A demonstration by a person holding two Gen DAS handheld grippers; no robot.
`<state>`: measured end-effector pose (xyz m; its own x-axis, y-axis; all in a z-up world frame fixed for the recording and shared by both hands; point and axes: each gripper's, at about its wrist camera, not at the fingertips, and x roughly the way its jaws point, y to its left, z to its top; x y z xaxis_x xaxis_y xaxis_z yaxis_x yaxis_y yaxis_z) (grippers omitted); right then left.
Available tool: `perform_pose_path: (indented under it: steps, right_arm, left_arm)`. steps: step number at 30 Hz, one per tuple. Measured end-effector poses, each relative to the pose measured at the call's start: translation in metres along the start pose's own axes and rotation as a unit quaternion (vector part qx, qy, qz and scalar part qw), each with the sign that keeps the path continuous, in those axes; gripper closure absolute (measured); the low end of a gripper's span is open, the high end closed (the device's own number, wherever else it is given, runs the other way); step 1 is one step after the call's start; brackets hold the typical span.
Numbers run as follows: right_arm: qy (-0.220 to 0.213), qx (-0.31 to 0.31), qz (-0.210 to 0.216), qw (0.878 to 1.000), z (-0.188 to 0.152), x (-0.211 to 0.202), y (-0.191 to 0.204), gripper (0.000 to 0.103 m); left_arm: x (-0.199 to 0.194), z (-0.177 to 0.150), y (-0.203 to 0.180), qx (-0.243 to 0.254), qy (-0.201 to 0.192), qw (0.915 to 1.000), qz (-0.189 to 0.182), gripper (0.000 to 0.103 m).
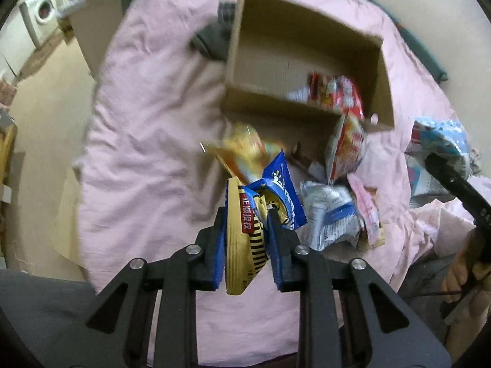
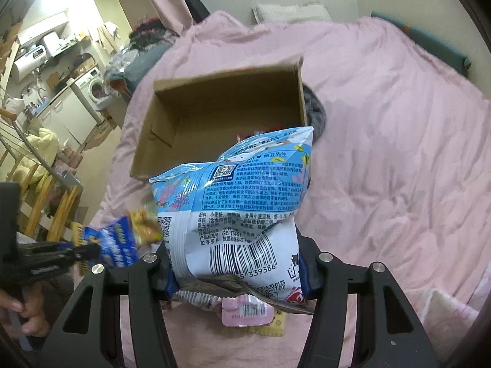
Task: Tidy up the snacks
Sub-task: 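Carry both packets over the box and open both tools to drop them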
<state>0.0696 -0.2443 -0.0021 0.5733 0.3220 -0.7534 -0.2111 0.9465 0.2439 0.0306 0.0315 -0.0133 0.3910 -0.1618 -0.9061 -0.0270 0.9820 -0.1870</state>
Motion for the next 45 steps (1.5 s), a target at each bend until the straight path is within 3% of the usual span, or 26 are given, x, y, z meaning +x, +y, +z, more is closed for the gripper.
perform_pose_path:
  steps: [6, 12, 26, 30, 35, 45]
  right_arm:
    - [-0.065, -0.033, -0.031, 0.997, 0.019, -0.029, 0.013, 0.044]
    - [-0.088, -0.045, -0.035, 0.995, 0.04, -0.037, 0.019, 0.044]
    - [-0.11, -0.075, -0.05, 0.99, 0.107, -0.004, 0.035, 0.044]
    - [-0.096, -0.076, -0.044, 0.991, 0.126, 0.024, 0.036, 0.044]
    - [-0.028, -0.063, -0.042, 0.997, 0.147, 0.08, 0.03, 0.044]
    - [0.075, -0.09, -0.069, 0.991, 0.136, 0.171, 0.034, 0.044]
  left_arm:
    - [-0.048, 0.024, 0.0, 0.005, -0.088, 0.9958, 0.027, 0.083]
    - [-0.071, 0.054, -0.009, 0.009, -0.133, 0.9908, 0.022, 0.083]
    - [-0.044, 0.127, -0.037, 0.045, -0.166, 0.9847, 0.028, 0.082]
    - [-0.018, 0.146, -0.039, 0.05, -0.16, 0.9851, 0.038, 0.082]
    - [0.016, 0.161, -0.039, 0.057, -0.145, 0.9865, 0.051, 0.082]
    - [0.068, 0.17, -0.044, 0.068, -0.11, 0.9902, 0.053, 0.082]
